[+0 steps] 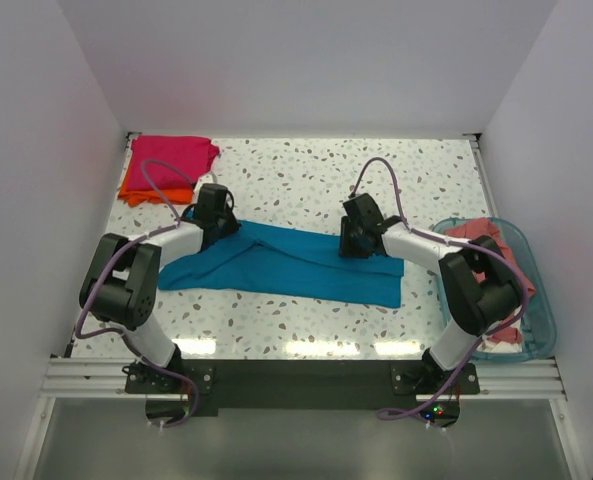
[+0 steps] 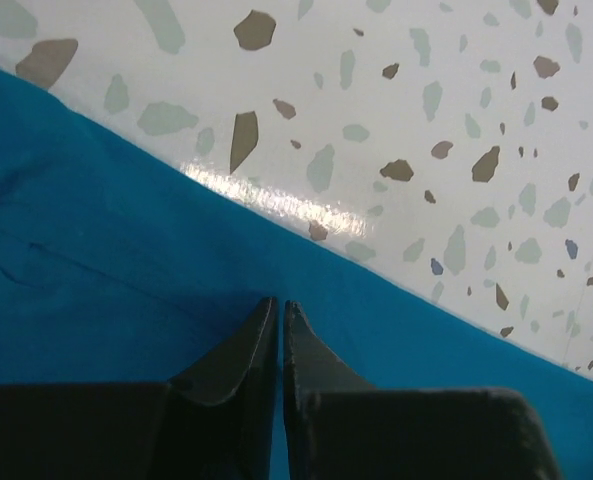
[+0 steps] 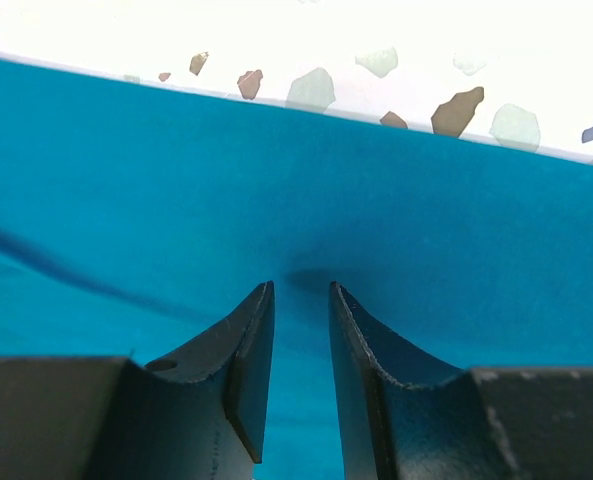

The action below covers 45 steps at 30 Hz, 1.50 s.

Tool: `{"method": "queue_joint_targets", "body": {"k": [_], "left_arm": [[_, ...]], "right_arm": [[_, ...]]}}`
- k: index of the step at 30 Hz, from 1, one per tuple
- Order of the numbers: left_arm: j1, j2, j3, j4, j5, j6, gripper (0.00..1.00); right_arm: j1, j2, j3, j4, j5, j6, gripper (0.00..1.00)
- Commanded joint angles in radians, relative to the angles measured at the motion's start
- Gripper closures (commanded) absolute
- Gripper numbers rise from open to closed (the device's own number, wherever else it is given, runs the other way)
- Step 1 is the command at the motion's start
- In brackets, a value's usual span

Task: Fold and stack the t-shirts
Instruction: Fold the tshirt

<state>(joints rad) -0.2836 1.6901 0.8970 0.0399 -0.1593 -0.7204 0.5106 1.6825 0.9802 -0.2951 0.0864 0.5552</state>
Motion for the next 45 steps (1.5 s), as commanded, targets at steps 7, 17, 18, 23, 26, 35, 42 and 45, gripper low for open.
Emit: {"method": "queue_joint_targets", "body": {"k": [7, 17, 18, 23, 26, 35, 42, 45], "left_arm": [[0.001, -0.047, -0.044, 0.018, 0.061, 0.042, 0.91], [-0.002, -0.070, -0.064, 0.014, 0.141, 0.045, 0.94], [-0.003, -0.076, -0.070, 0.014, 0.145, 0.044, 0.95], [-0.008, -0.124, -0.118, 0.026, 0.155, 0.033, 0.95], [-0.009, -0.145, -0.139, 0.029, 0.177, 0.033, 0.96], [-0.014, -0.213, -0.221, 0.046, 0.222, 0.041, 0.97], [-0.017, -0.280, -0.248, 0.035, 0.242, 0.047, 0.98], [-0.023, -0.309, -0.247, 0.018, 0.250, 0.050, 0.98]], "right_arm": [[0.009, 0.009, -0.008, 0.077, -0.013, 0.015, 0.68], [0.009, -0.014, -0.012, 0.059, 0.006, 0.009, 0.68], [0.008, -0.015, -0.012, 0.057, 0.006, 0.009, 0.68], [0.009, -0.017, -0.009, 0.054, 0.004, 0.005, 0.68], [0.008, -0.017, -0.006, 0.051, 0.004, 0.003, 0.68], [0.008, -0.024, -0.002, 0.040, 0.004, -0.001, 0.68], [0.009, -0.010, -0.006, 0.043, 0.001, -0.003, 0.68], [0.008, -0.006, -0.009, 0.047, 0.003, -0.006, 0.68]]}}
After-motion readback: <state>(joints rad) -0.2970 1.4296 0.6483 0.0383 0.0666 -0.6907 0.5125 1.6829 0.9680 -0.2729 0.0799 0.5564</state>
